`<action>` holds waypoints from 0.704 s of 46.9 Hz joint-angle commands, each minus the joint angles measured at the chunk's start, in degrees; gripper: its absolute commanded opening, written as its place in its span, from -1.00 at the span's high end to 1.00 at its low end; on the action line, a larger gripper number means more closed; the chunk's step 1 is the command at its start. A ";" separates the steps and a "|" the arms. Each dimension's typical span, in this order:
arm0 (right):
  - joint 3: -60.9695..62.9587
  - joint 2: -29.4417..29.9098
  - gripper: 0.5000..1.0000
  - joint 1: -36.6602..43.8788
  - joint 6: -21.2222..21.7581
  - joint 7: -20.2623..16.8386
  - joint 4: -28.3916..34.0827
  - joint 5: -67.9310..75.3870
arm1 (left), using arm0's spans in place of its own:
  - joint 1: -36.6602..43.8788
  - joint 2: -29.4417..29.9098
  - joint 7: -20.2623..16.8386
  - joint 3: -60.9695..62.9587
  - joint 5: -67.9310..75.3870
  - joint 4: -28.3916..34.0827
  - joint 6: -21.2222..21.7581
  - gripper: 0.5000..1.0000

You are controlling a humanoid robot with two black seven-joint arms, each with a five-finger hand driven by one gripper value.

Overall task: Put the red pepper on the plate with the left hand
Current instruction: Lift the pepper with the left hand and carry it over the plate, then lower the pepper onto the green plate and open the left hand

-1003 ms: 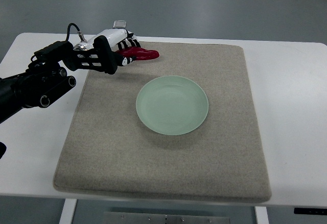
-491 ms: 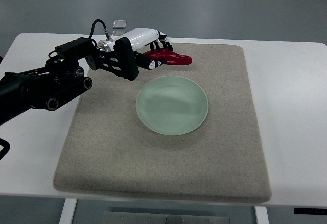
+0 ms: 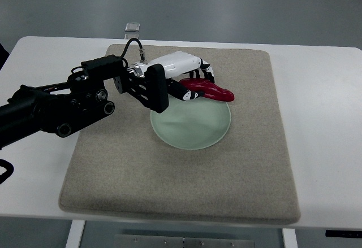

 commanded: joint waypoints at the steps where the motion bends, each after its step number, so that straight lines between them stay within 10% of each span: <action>1: 0.00 0.00 -0.73 -0.07 -0.01 -0.02 -0.03 0.00 | 0.09 0.00 0.01 0.78 0.05 0.20 -0.01 1.00; 33: 0.00 0.00 -0.73 0.01 -0.01 -0.02 -0.03 0.00 | 1.59 -0.09 -0.43 1.84 2.95 0.56 0.17 1.00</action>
